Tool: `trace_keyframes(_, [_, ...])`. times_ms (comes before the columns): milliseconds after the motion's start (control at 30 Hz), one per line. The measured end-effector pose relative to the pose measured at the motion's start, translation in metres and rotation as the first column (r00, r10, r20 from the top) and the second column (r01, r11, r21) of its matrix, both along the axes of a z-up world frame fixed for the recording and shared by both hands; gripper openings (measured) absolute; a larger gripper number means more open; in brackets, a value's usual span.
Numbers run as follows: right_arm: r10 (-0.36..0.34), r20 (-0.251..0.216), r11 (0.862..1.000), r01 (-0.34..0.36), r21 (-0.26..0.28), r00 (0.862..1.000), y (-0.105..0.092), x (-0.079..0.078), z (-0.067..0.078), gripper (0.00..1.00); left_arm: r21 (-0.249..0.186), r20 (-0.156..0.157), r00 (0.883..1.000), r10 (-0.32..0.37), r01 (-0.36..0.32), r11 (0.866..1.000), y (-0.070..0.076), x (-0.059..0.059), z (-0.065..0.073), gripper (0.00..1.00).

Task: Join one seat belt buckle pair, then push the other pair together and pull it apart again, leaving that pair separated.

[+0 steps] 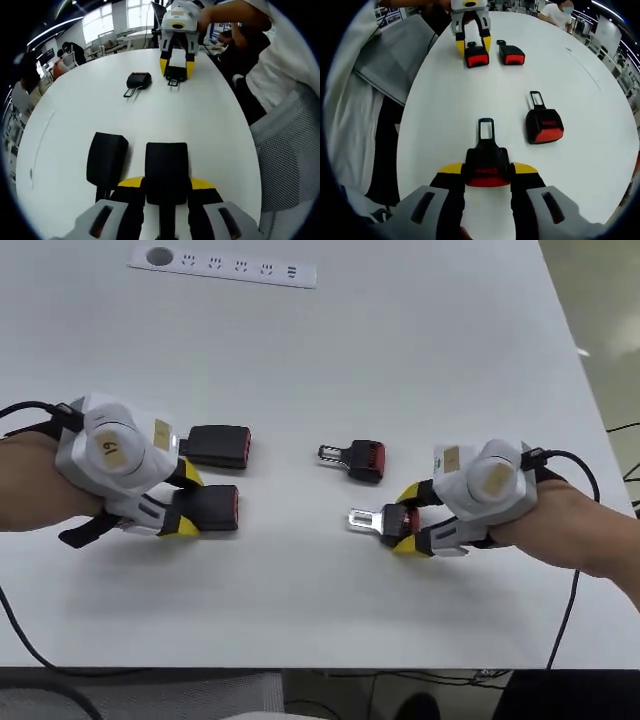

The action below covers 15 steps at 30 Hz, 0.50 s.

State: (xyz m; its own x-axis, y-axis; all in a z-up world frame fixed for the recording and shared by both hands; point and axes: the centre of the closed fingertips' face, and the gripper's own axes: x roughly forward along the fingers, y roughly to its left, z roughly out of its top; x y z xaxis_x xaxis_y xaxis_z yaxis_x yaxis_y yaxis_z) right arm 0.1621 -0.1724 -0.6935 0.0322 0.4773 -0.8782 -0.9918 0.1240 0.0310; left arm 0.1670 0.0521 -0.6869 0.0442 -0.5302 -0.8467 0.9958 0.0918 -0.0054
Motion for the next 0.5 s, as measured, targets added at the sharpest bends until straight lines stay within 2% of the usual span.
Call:
trace_keyframes(100, [0.021, 0.013, 1.000, -0.021, -0.007, 1.000, -0.0003, -0.0003, -0.0014, 0.34, 0.023, 0.020, 0.999, -0.026, 0.025, 0.999, 0.0006, -0.0010, -0.0027, 0.34])
trace_keyframes(300, [0.036, 0.019, 0.999, -0.035, -0.025, 0.999, -0.0008, -0.0002, -0.0028, 0.34, 0.018, 0.015, 0.999, -0.030, 0.029, 0.999, 0.0001, -0.0013, -0.0022, 0.34])
trace_keyframes(500, [0.039, 0.018, 0.998, -0.038, -0.041, 0.999, -0.0009, 0.0001, -0.0038, 0.33, 0.035, 0.019, 0.998, -0.067, 0.066, 0.997, -0.0001, -0.0015, -0.0044, 0.34])
